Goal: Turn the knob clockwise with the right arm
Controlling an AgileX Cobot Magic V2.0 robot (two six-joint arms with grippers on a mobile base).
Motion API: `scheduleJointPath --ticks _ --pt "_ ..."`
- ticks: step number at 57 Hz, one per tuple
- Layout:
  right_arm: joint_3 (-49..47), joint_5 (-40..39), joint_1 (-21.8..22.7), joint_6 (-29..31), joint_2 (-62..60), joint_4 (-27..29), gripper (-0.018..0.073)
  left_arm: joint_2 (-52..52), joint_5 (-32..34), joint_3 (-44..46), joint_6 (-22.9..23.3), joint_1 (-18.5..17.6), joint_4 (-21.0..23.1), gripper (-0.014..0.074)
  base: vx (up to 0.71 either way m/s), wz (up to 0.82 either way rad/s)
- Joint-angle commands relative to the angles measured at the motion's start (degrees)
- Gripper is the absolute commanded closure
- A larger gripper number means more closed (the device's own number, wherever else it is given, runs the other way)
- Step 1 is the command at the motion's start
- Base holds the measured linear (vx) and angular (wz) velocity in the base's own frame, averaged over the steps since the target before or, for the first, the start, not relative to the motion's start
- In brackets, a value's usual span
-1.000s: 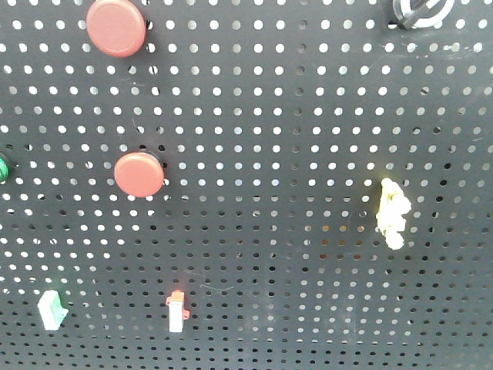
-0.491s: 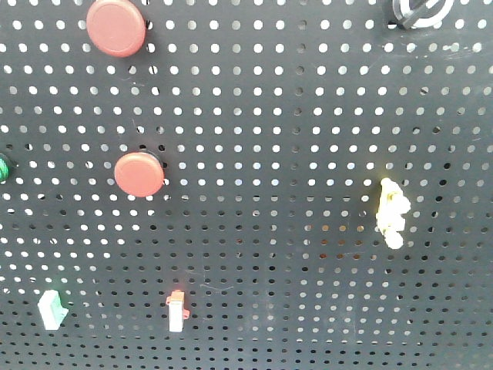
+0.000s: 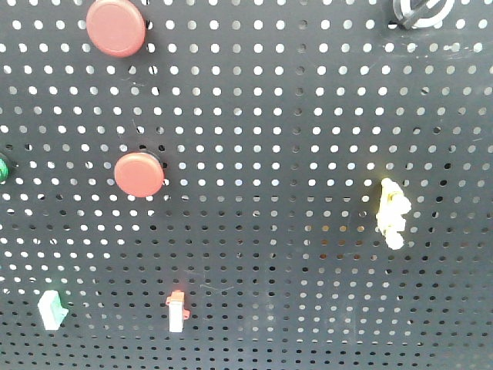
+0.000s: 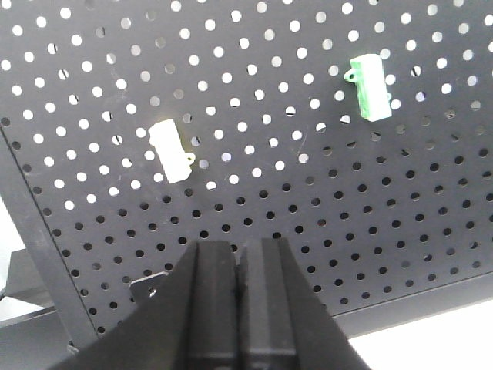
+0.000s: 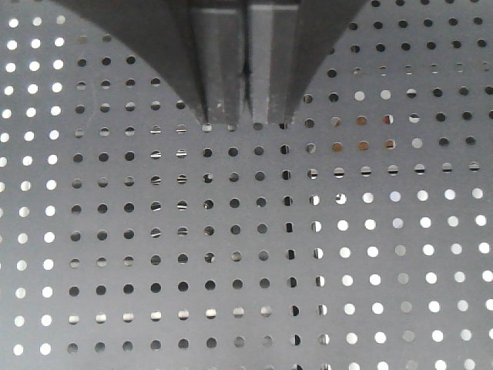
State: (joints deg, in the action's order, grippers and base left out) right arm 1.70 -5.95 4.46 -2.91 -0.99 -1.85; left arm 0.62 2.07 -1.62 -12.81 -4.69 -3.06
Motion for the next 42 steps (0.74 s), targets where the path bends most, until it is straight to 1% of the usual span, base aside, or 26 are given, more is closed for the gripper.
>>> scheduleJointPath --ticks 1,13,24,42 --pt "0.53 -4.86 0.36 0.44 -0.08 -0.29 0.057 0.98 4.35 -1.87 0.22 -0.45 0.3 0.0603 0.0 0.0" --pt "0.53 -3.8 0.36 0.44 -0.08 -0.29 0.057 0.98 4.35 -1.87 0.22 -0.45 0.3 0.0603 0.0 0.0" --pt "0.53 4.12 0.36 0.44 -0.08 -0.29 0.057 0.98 4.35 -1.87 0.22 -0.45 0.3 0.0603 0.0 0.0" --pt "0.53 4.45 0.36 0.44 -0.08 -0.29 0.057 0.98 4.35 -1.87 0.22 -0.45 0.3 0.0603 0.0 0.0"
